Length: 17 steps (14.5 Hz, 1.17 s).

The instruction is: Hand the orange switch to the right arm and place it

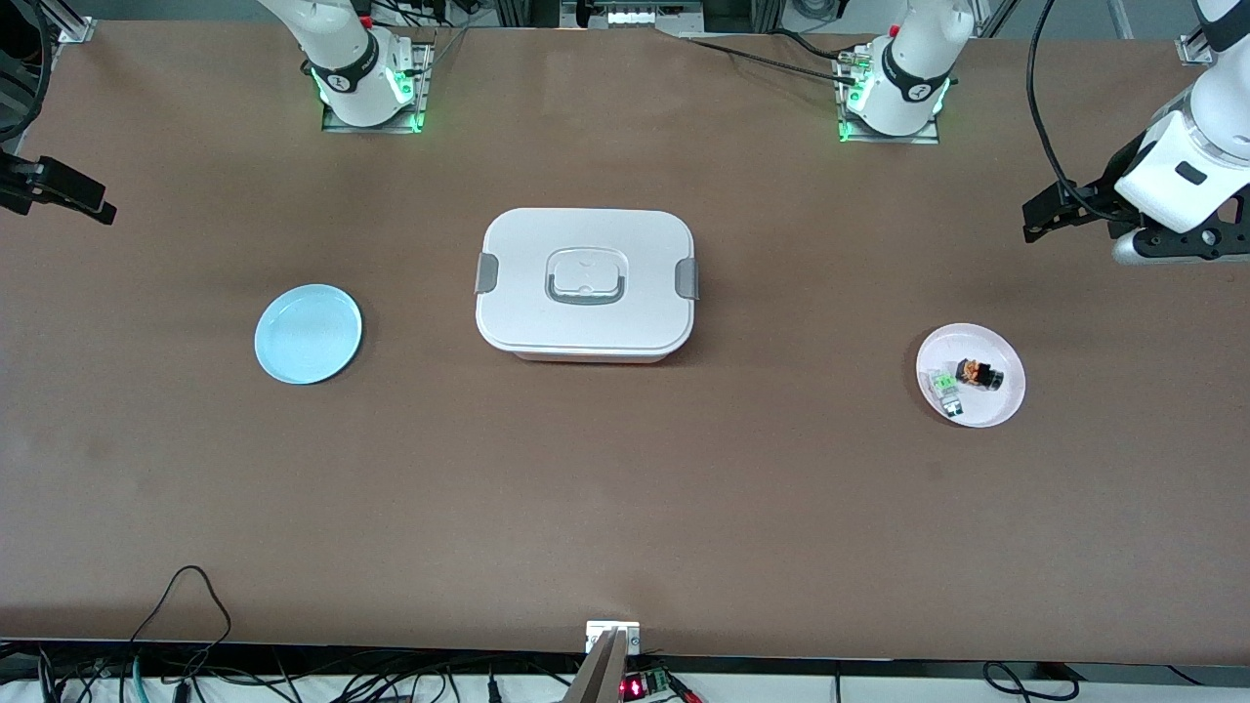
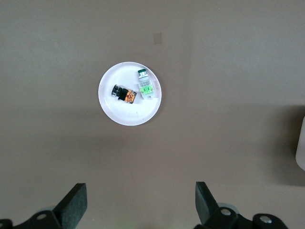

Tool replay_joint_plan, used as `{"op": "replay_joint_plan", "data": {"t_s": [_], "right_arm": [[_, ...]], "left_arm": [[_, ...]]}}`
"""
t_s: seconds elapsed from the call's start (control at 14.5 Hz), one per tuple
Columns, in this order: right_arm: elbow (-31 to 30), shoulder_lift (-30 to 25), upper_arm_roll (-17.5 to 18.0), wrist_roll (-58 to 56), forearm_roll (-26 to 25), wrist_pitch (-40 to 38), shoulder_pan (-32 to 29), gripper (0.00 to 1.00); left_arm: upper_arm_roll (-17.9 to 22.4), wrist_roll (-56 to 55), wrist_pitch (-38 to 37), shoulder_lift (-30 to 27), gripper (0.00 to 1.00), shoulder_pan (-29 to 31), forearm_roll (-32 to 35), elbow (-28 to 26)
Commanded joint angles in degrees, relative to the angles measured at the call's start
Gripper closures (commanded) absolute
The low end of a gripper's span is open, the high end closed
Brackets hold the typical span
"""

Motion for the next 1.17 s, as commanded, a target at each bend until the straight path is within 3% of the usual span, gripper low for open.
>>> {"op": "replay_joint_plan", "data": {"t_s": [0.0, 1.1], "right_arm": [[0.4, -0.8, 0.2, -0.5, 0.1, -1.2, 0.0, 0.00], [0.9, -0.1, -0.2, -0.6, 0.2, -1.1, -0.1, 0.00]], "left_arm": [[0.2, -0.1, -1.3, 0.7, 0.00, -0.1, -0.7, 1.7], [0.1, -0.1, -4.1, 0.9, 0.00, -0.2, -1.3, 1.6]]}}
